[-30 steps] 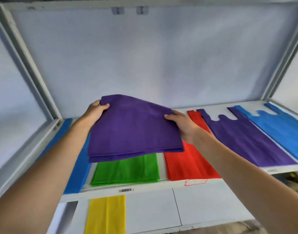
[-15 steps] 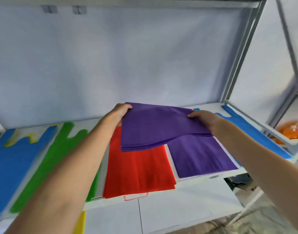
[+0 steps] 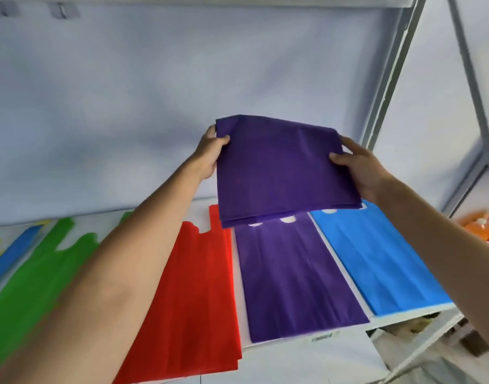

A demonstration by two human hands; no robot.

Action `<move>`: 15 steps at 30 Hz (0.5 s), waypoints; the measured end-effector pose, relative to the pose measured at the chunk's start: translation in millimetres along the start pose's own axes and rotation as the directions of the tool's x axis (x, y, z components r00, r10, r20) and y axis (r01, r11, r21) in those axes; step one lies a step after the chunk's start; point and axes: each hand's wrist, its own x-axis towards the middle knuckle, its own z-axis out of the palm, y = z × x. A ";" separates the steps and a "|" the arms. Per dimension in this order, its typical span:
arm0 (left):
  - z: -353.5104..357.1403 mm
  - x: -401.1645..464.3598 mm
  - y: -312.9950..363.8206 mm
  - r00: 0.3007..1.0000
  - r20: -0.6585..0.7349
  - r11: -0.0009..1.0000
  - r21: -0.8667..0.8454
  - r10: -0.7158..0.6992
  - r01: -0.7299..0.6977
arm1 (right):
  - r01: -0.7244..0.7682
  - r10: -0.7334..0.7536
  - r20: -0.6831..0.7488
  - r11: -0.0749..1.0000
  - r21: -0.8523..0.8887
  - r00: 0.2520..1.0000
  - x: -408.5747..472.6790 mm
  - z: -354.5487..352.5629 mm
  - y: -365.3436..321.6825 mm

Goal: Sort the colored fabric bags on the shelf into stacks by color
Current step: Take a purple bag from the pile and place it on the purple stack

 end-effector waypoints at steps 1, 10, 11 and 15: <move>2.7 1.0 -16.9 1.000 0.000 1.000 0.011 -0.012 0.012 | -0.032 0.032 0.000 0.999 0.010 0.999 -0.7 -10.1 14.6; 19.4 -55.8 -196.4 0.897 -0.124 0.845 0.300 -0.425 0.442 | -0.463 0.439 -0.149 0.819 -0.340 0.886 -38.8 -76.6 158.6; 19.7 -61.6 -208.5 0.878 -0.151 0.814 0.330 -0.454 0.478 | -0.466 0.444 -0.151 0.798 -0.383 0.883 -42.6 -80.3 166.2; 22.9 -74.4 -227.1 0.868 -0.220 0.765 0.411 -0.446 0.497 | -0.445 0.433 -0.158 0.715 -0.539 0.888 -48.1 -89.8 183.7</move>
